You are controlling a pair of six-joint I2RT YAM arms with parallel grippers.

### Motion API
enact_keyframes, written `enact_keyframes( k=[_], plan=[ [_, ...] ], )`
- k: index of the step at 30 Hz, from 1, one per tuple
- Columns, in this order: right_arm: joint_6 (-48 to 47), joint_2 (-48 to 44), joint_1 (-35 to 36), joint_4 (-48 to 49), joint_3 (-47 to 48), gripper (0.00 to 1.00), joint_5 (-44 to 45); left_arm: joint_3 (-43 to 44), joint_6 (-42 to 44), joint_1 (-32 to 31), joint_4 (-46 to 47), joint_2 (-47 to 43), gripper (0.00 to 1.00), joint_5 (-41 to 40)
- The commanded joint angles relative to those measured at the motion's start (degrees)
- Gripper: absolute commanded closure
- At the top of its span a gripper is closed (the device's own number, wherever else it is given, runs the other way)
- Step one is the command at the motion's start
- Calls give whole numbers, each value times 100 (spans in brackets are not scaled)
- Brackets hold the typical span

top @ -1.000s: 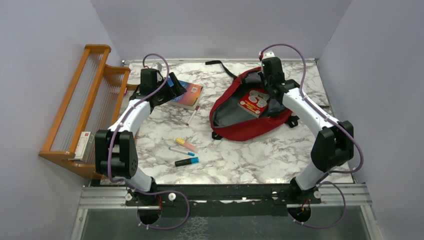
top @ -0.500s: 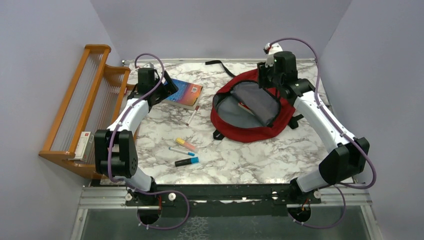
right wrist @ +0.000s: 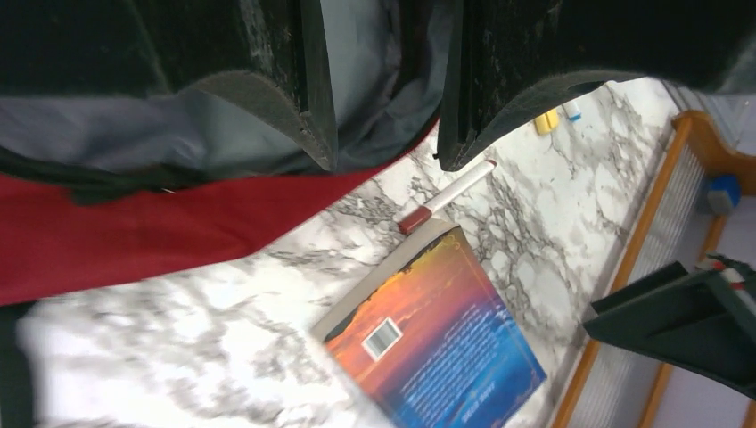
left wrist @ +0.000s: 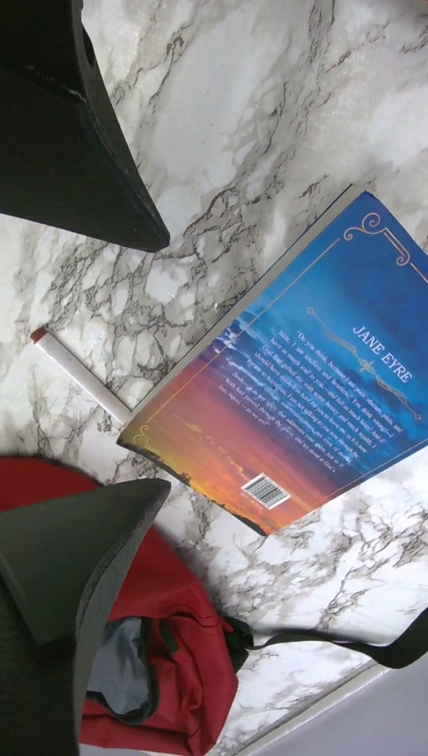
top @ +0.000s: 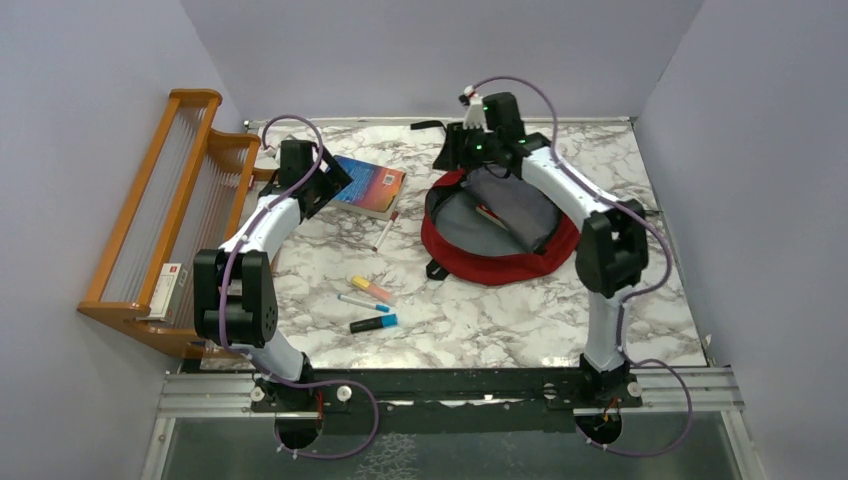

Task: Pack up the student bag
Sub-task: Pick up the book from the center of the board.

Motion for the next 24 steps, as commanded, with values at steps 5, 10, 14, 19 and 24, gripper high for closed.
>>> enact_keyframes(
  k=[5, 10, 14, 19, 24],
  plan=[
    [495, 1449, 385, 1030, 671, 47, -524, -251, -103, 36, -28, 10, 1, -106],
    [662, 2063, 476, 1730, 970, 45, -409, -391, -68, 33, 20, -12, 1, 69],
    [638, 2712, 553, 1662, 1767, 45, -311, -440, -59, 37, 28, 20, 1, 163],
    [589, 3349, 589, 1669, 2449, 41, -141, -485, -3, 36, 25, 55, 1, 177],
    [509, 3806, 597, 1729, 2892, 39, -44, -487, 27, 40, 31, 85, 1, 208]
  ],
)
